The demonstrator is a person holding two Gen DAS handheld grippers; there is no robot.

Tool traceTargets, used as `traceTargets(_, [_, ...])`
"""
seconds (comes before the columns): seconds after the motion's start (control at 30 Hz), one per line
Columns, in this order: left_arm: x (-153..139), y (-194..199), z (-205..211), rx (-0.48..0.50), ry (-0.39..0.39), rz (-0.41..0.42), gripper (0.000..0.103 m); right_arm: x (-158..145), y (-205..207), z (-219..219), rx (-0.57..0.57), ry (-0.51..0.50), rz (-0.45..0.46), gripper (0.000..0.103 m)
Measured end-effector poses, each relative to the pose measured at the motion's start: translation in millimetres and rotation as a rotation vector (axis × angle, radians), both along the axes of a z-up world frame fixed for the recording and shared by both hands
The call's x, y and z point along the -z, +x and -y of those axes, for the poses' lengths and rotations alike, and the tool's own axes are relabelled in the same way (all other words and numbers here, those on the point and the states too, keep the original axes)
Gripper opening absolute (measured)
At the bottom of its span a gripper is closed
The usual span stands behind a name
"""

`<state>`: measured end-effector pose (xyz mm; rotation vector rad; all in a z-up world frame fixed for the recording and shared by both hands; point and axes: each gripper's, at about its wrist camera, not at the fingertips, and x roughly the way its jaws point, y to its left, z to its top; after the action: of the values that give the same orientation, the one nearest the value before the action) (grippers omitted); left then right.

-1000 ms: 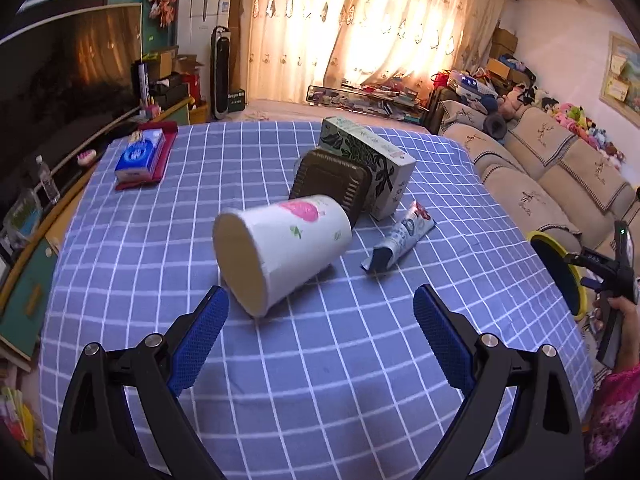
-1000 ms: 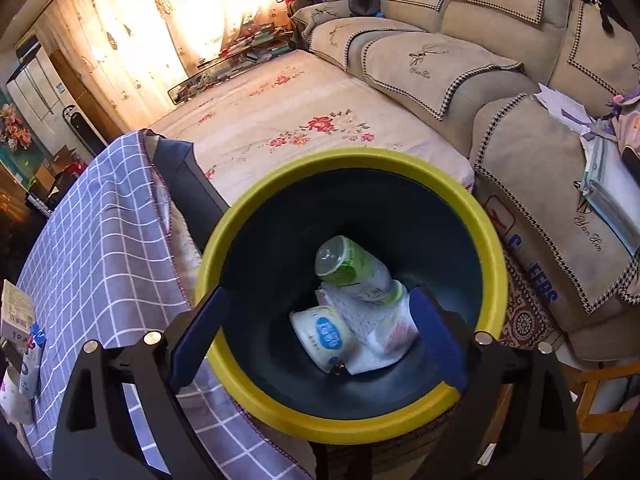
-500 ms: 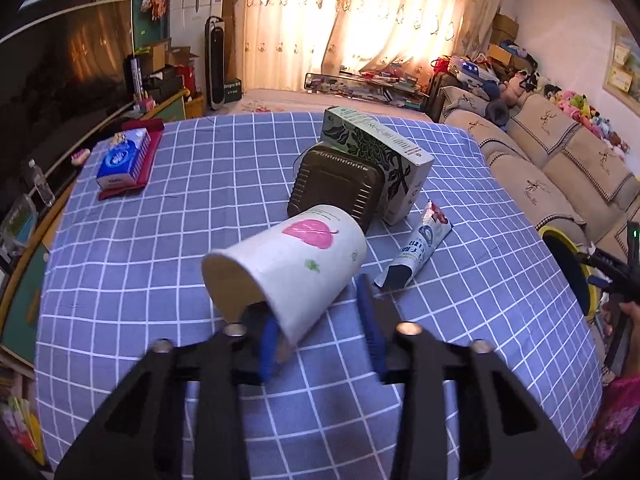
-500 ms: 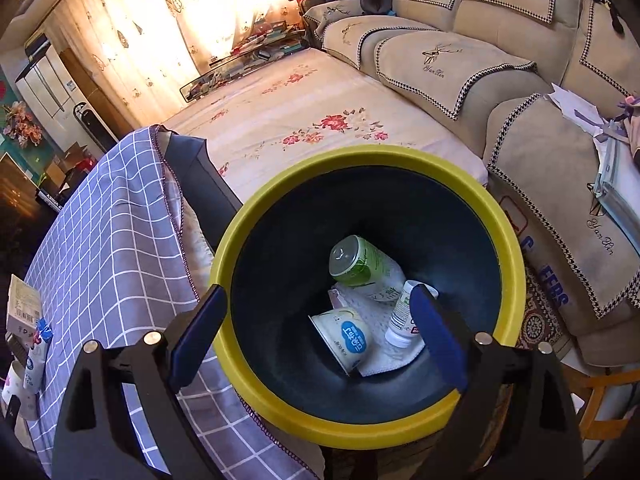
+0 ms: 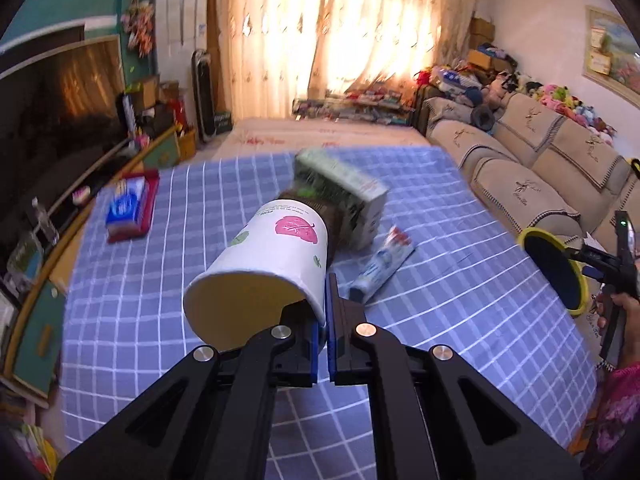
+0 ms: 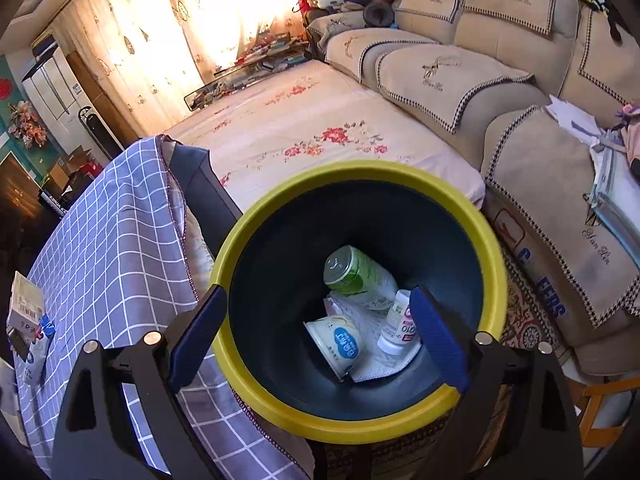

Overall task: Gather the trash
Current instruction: 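Grasp the white paper cup with pink print with the left gripper, then carry the paper cup with the left gripper over the bin and release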

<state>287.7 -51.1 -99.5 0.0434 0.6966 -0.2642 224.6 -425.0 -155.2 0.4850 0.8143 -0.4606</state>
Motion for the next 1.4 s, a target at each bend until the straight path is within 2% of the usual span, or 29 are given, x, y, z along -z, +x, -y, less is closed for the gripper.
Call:
traceTargets(0.17, [-31, -10, 23, 0.063, -0.016, 0.052, 0.004, -7, -8, 1, -0.016, -0.030, -0.005, 0.089])
traceTargets(0.33, [-36, 0, 63, 0.154, -0.058, 0.012, 0.004, -11, -22, 8, -0.039, -0.045, 0.000, 0.089])
traceTargets(0.47, [-37, 7, 116, 0.280, -0.072, -0.009, 0.004, -14, -38, 21, -0.019, -0.047, 0.005, 0.089])
traceTargets(0.63, [-34, 12, 204, 0.485, -0.083, -0.051, 0.004, -16, -61, 41, 0.026, -0.044, 0.017, 0.090])
traceTargets(0.77, [-17, 17, 288, 0.642, -0.068, -0.130, 0.004, -16, -79, 56, 0.059, -0.041, 0.020, 0.090])
traceTargets(0.9, [6, 20, 357, 0.721, -0.012, -0.200, 0.004, -16, -97, 68, 0.087, -0.039, 0.020, 0.090])
traceTargets(1.1, [46, 37, 434, 0.736, 0.083, -0.281, 0.004, -15, -124, 88, 0.150, -0.038, 0.017, 0.091])
traceTargets(1.2, [67, 49, 462, 0.736, 0.096, -0.344, 0.004, -14, -131, 95, 0.172, -0.033, 0.015, 0.091])
traceTargets(1.27, [78, 50, 473, 0.734, 0.113, -0.353, 0.008, -13, -135, 98, 0.182, -0.028, 0.015, 0.091])
traceTargets(1.3, [84, 52, 481, 0.740, 0.125, -0.350, 0.016, -13, -136, 98, 0.182, -0.026, 0.014, 0.091])
traceTargets(1.33, [86, 52, 486, 0.741, 0.133, -0.343, 0.029, -12, -136, 98, 0.181, -0.025, 0.014, 0.091])
traceTargets(1.4, [87, 51, 489, 0.727, 0.135, -0.320, 0.040, -13, -136, 98, 0.174, -0.025, 0.015, 0.091])
